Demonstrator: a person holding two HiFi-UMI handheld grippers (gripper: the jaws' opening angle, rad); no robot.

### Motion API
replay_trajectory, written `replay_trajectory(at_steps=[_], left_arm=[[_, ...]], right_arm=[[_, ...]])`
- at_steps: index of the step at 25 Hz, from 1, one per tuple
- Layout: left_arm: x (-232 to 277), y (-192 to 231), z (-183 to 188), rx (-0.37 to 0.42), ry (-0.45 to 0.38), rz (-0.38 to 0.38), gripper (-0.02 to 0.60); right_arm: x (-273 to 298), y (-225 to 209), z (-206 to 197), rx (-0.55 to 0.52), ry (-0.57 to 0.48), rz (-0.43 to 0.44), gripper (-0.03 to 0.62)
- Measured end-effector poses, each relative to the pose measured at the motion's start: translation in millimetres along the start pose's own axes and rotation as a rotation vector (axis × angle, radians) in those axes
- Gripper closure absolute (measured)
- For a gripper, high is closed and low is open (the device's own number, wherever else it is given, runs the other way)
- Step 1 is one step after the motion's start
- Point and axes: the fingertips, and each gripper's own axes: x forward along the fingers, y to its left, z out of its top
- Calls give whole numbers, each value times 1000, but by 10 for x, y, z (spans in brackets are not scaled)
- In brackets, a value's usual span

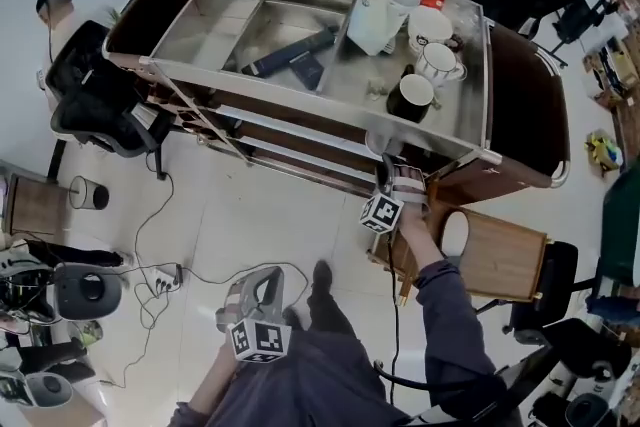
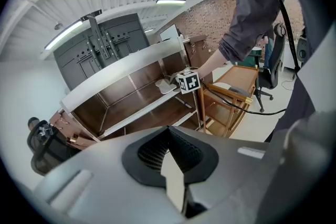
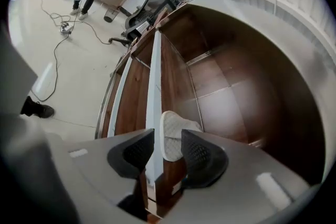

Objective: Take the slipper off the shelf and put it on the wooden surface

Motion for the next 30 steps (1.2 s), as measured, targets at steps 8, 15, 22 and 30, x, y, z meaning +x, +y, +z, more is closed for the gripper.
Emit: replay_trajectory(at_steps=[8,15,22,30], left_arm=[[222,124,-48,-23,45,26,565],[114,-14,-182,-42,39,38,565],[-246,-413,-270,-24,-41,43,565],[-949,-1308,-368,-5,-148,2,565]], right_arm=[[468,141,-144,-108,60,40,426],[83,-91,-36,-76,19,-71,554],[-1106,-255,134,-56,-82,-189,559],[-3359,299,194,-44,-179,-270,560]])
